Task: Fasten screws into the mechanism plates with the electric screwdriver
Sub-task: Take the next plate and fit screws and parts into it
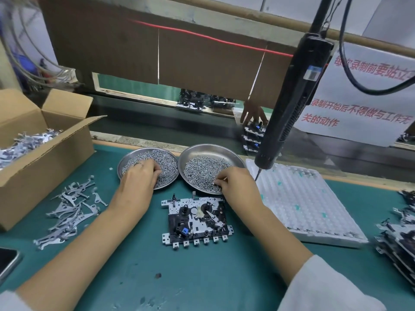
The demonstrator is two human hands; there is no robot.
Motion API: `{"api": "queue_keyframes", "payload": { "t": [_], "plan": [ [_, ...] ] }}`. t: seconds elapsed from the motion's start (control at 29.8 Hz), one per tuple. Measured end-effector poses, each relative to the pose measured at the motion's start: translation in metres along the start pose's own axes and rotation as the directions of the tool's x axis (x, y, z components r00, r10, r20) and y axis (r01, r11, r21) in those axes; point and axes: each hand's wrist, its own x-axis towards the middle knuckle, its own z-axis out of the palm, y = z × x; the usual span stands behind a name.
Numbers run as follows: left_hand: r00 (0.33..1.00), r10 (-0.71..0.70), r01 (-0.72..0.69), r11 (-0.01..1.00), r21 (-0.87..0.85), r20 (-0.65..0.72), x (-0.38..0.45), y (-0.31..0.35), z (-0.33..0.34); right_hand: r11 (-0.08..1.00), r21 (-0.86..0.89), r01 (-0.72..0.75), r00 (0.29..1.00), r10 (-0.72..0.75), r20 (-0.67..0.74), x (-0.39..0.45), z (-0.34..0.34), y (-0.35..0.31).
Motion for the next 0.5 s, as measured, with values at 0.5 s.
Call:
{"api": "queue_keyframes", "payload": {
  "t": [0.5],
  "plan": [
    [0.998,0.002,0.007,0.986,0.165,-0.058,0.002,-0.001,-0.007,0.958,0.282,0.041,0.985,0.008,-0.172,-0.007,-0.007,0.004]
  ]
}}
